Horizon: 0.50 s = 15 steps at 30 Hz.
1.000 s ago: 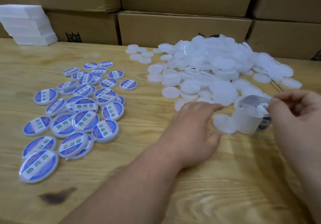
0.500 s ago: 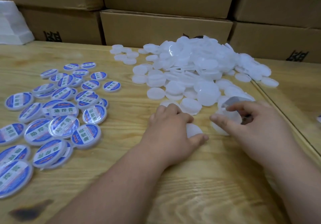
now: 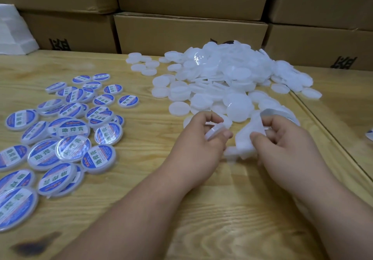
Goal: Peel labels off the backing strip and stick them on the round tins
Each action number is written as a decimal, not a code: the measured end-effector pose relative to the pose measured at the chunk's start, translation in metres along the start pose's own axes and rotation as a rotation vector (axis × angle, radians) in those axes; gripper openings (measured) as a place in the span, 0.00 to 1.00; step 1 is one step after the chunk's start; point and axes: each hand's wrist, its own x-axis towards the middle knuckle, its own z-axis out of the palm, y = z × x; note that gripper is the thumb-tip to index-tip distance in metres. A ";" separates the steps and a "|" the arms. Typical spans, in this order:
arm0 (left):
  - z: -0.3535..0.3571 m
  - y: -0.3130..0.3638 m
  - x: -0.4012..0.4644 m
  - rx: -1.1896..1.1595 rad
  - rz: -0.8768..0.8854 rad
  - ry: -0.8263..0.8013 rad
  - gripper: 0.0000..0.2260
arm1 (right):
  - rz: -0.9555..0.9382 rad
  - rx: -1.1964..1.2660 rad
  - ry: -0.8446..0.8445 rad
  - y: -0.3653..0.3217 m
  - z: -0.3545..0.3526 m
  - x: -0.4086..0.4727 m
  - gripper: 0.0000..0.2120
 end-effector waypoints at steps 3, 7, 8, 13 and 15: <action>0.000 -0.001 0.000 -0.013 -0.032 -0.051 0.15 | 0.035 0.172 -0.102 -0.006 0.004 -0.004 0.10; -0.004 0.002 0.001 -0.102 -0.074 -0.038 0.18 | 0.077 0.233 -0.224 -0.009 0.007 -0.006 0.07; -0.004 0.002 0.000 -0.133 -0.070 -0.030 0.18 | 0.086 0.235 -0.234 -0.009 0.006 -0.006 0.08; -0.006 0.002 -0.001 -0.147 -0.024 -0.095 0.18 | 0.045 0.168 -0.160 -0.007 0.003 -0.005 0.14; -0.004 0.002 -0.002 -0.134 -0.017 -0.133 0.15 | 0.042 0.160 -0.132 -0.006 0.003 -0.004 0.05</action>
